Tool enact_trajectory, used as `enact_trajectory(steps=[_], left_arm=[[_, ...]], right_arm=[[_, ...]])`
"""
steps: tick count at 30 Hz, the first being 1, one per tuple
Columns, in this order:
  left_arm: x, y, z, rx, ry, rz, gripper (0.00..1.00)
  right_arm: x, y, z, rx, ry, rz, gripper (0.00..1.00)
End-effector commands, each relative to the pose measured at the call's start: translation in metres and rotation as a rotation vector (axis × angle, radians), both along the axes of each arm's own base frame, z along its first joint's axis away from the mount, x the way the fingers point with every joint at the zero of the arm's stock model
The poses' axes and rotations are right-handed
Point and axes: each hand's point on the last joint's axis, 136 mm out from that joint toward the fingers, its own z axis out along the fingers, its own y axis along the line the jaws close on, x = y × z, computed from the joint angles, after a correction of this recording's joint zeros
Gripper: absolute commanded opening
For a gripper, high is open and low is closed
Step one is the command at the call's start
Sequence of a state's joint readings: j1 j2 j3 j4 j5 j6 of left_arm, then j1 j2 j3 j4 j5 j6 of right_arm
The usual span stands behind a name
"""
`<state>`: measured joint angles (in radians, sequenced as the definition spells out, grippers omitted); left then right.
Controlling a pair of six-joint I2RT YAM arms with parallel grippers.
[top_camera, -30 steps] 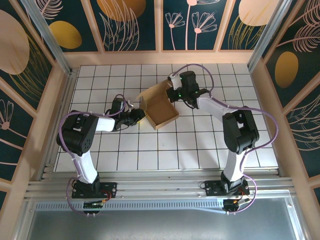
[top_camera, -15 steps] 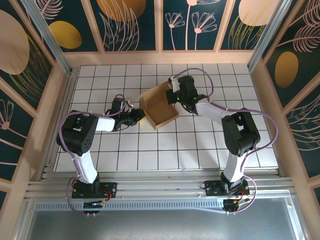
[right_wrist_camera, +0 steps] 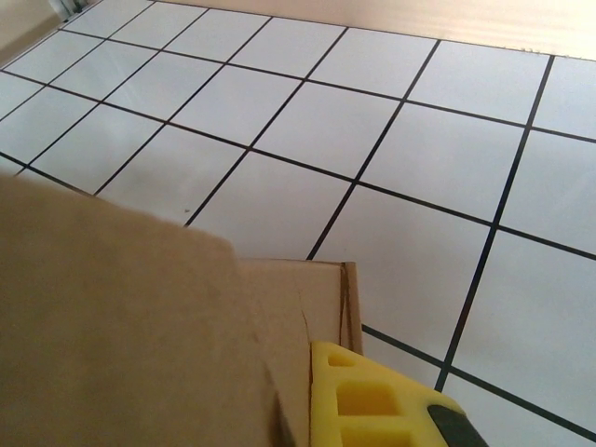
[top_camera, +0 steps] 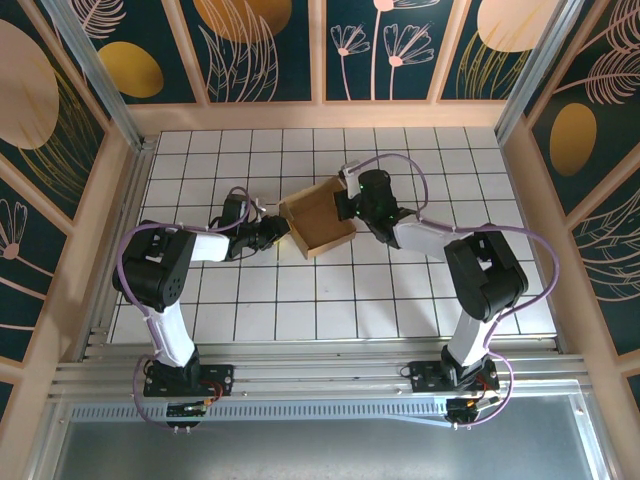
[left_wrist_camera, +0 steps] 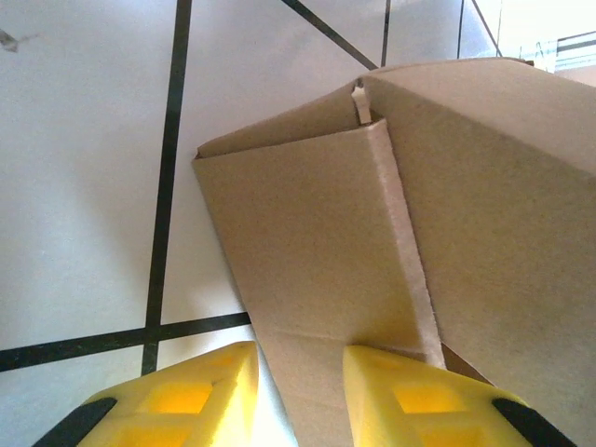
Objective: Fold the paper box
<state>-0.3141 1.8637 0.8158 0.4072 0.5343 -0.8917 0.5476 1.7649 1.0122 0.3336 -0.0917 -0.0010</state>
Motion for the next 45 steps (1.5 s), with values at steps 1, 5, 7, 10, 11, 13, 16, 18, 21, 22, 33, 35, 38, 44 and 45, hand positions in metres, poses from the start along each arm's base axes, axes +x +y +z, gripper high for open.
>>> enact_trajectory(steps=[1, 5, 7, 10, 11, 13, 16, 18, 21, 22, 33, 35, 38, 44, 45], left_arm=[[0.012, -0.007, 0.016, 0.006, -0.072, -0.013, 0.31], [0.012, -0.005, 0.016, 0.029, -0.077, -0.014, 0.35], [0.010, -0.003, 0.015, 0.037, -0.079, -0.013, 0.37], [0.009, -0.001, 0.017, 0.046, -0.085, -0.011, 0.40], [0.008, 0.000, 0.018, 0.049, -0.086, -0.009, 0.41], [0.005, 0.001, 0.018, 0.058, -0.091, -0.010, 0.41], [0.002, 0.004, 0.019, 0.076, -0.092, -0.014, 0.43], [0.001, 0.005, 0.023, 0.088, -0.101, -0.013, 0.44], [0.003, 0.010, 0.027, 0.114, -0.107, 0.004, 0.45], [0.004, 0.011, 0.029, 0.119, -0.107, 0.009, 0.45], [0.005, 0.019, 0.033, 0.183, -0.110, 0.017, 0.46], [0.003, 0.024, 0.047, 0.202, -0.142, 0.026, 0.47], [-0.001, 0.039, 0.059, 0.263, -0.165, 0.074, 0.47], [-0.011, 0.078, 0.113, 0.328, -0.233, 0.259, 0.49], [-0.012, 0.078, 0.121, 0.305, -0.239, 0.277, 0.49]], right_arm=[[-0.103, -0.017, -0.139, -0.286, 0.436, 0.141, 0.05], [-0.102, -0.021, -0.144, -0.281, 0.447, 0.090, 0.13], [-0.099, -0.025, -0.146, -0.272, 0.450, 0.041, 0.17], [-0.097, -0.026, -0.145, -0.234, 0.432, 0.005, 0.22], [-0.096, -0.025, -0.142, -0.221, 0.423, 0.002, 0.24], [-0.095, -0.022, -0.135, -0.206, 0.407, 0.004, 0.27], [-0.093, -0.020, -0.121, -0.183, 0.385, -0.003, 0.36], [-0.092, -0.020, -0.110, -0.159, 0.369, -0.011, 0.41], [-0.089, -0.017, -0.082, -0.079, 0.332, -0.030, 0.52], [-0.087, -0.016, -0.071, -0.052, 0.318, -0.036, 0.53], [-0.104, -0.017, 0.028, 0.254, 0.227, 0.076, 0.73], [-0.115, -0.017, 0.051, 0.304, 0.183, 0.116, 0.74], [-0.120, -0.026, 0.089, 0.387, 0.126, 0.126, 0.77], [-0.091, -0.058, 0.130, 0.504, 0.152, -0.039, 0.83], [-0.083, -0.063, 0.131, 0.504, 0.177, -0.053, 0.83]])
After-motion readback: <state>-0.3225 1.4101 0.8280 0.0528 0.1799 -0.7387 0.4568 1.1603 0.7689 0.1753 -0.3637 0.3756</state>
